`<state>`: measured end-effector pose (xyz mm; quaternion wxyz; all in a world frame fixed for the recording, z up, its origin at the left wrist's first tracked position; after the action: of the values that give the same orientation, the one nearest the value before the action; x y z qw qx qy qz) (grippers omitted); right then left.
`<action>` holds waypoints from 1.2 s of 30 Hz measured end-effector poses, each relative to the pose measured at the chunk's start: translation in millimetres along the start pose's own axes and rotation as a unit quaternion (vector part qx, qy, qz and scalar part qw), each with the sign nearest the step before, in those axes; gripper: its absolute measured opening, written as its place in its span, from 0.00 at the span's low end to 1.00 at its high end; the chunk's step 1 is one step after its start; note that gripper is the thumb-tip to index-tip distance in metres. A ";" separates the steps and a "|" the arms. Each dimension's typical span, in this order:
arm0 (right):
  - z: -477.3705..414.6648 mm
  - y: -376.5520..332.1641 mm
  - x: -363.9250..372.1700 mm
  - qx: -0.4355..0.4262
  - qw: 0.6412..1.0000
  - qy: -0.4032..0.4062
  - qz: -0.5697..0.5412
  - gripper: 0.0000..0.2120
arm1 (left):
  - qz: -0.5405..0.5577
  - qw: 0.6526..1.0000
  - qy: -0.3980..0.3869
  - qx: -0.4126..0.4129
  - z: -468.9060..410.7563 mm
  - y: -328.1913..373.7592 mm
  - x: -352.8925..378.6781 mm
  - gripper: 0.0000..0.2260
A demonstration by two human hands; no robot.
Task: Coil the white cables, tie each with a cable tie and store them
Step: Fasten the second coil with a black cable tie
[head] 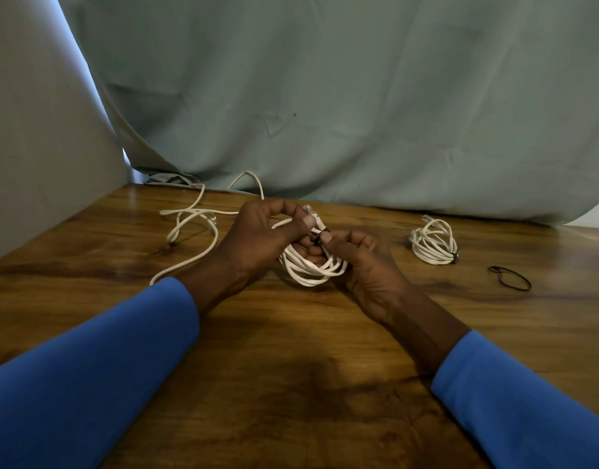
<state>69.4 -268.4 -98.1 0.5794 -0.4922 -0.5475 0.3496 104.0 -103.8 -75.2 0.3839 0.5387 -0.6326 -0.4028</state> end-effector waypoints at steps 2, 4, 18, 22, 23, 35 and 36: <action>-2.4 0.8 -1.5 0.005 1.000 0.010 -0.004 0.05 | 0.011 0.999 -0.018 -0.038 0.5 5.5 -0.5 0.04; -3.2 0.2 -0.3 0.010 1.000 0.019 -0.016 0.04 | -0.016 0.999 -0.032 -0.034 0.7 10.8 -2.5 0.05; 4.3 -3.0 2.1 0.029 0.999 0.025 -0.012 0.02 | -0.352 0.888 0.001 0.295 -3.9 27.9 -6.8 0.20; 3.2 -4.1 3.0 0.052 0.999 -0.007 0.003 0.02 | -0.367 0.858 -0.021 0.358 -1.8 27.7 -8.3 0.11; 3.2 -4.7 3.3 0.056 0.998 -0.013 0.005 0.02 | -0.385 0.840 -0.027 0.382 -0.7 27.1 -7.7 0.09; -2.0 -5.1 -0.5 0.077 0.994 -0.055 0.052 0.03 | -0.456 0.759 -0.095 0.455 5.3 27.4 -5.5 0.10; -2.5 -5.7 -1.1 0.080 0.994 -0.055 0.054 0.03 | -0.455 0.758 -0.099 0.456 5.5 27.1 -5.5 0.10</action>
<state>70.9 -271.4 -92.8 0.5667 -0.4529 -0.5213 0.4495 89.5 -95.2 -52.6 -0.2006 0.8317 -0.4560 -0.2452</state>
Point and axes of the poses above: each hand's wrist, its own z-axis away from the middle knuckle, its own x-axis out of the palm, y = z × x, the point moved 4 cm from there along -z, towards the middle knuckle, and after that the axes turned 10 degrees about y, right-handed, at the moved point
